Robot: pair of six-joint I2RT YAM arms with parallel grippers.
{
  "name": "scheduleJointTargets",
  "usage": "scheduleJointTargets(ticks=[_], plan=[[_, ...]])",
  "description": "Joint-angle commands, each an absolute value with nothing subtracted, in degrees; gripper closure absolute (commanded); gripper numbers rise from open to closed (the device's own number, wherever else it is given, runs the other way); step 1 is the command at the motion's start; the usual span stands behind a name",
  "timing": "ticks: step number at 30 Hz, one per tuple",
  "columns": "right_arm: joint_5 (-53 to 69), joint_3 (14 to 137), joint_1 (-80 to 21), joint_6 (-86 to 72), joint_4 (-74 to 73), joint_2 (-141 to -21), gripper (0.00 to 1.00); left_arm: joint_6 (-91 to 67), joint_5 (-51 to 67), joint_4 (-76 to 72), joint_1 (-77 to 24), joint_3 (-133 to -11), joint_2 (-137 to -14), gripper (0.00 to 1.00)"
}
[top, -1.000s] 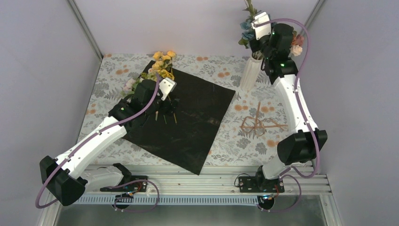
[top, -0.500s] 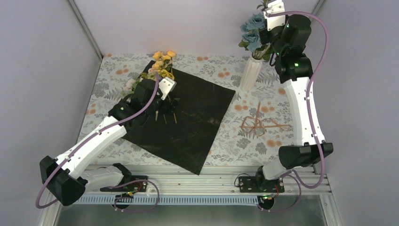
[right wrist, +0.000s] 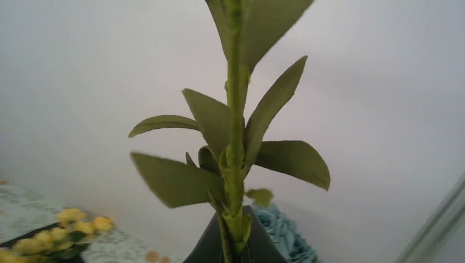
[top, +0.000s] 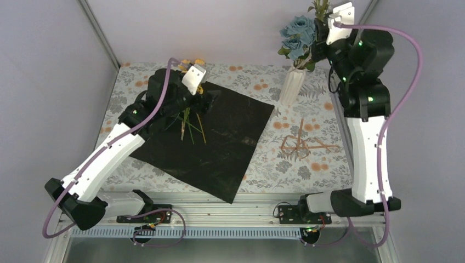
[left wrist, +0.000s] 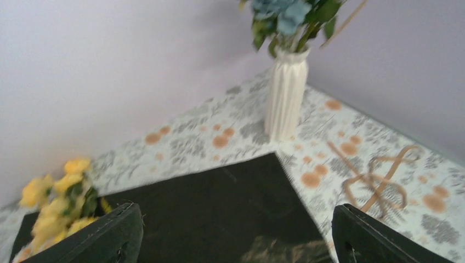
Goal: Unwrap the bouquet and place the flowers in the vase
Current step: Insert the fake flower into the vase.
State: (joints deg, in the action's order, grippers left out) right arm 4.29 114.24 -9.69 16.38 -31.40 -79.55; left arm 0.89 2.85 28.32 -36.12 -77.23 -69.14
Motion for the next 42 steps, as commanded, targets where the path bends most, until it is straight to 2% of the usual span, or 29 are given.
scheduleJointTargets(ticks=[1, 4, 8, 14, 17, 24, 27, 28, 32, 42], plan=[[17.64, 110.44, -10.30, 8.25, -33.37, -73.64, 0.96, 1.05, 13.86, 26.10, -35.95, -84.54, -72.61, 0.16], [28.06, 103.63, -10.65, 1.49, -27.92, -69.25, 0.96, 0.46, 23.91, 23.61, -35.95, -87.99, -74.70, 0.17], [39.33, 95.65, -11.35, -7.57, -19.20, -65.59, 0.96, 1.48, 35.26, 20.68, -36.48, -91.33, -77.62, 0.26], [47.95, 91.35, -12.36, -15.29, -12.72, -64.91, 0.96, 6.48, 40.76, 24.59, -37.25, -95.83, -84.06, 0.26], [50.59, 88.91, -12.88, -18.77, -8.95, -64.36, 0.96, 8.83, 44.17, 29.20, -37.43, -98.96, -87.74, 0.31], [49.33, 85.61, -13.21, -22.67, -3.56, -61.88, 0.96, 11.55, 43.52, 30.29, -37.54, -97.16, -89.61, 0.43], [48.79, 85.28, -13.20, -23.76, -2.87, -61.62, 0.96, 12.02, 45.83, 29.46, -37.60, -95.77, -89.21, 0.59], [48.66, 85.16, -13.25, -24.24, -2.50, -61.63, 0.96, 12.33, 46.32, 29.05, -37.61, -95.39, -89.14, 0.73], [46.50, 84.00, -13.24, -26.89, -0.81, -61.10, 0.96, 13.62, 47.06, 27.25, -37.63, -91.84, -87.41, 0.97], [36.39, 77.85, -12.49, -40.51, 5.96, -57.83, 0.96, 12.63, 52.32, 6.69, -37.62, -72.31, -72.06, 0.98]])
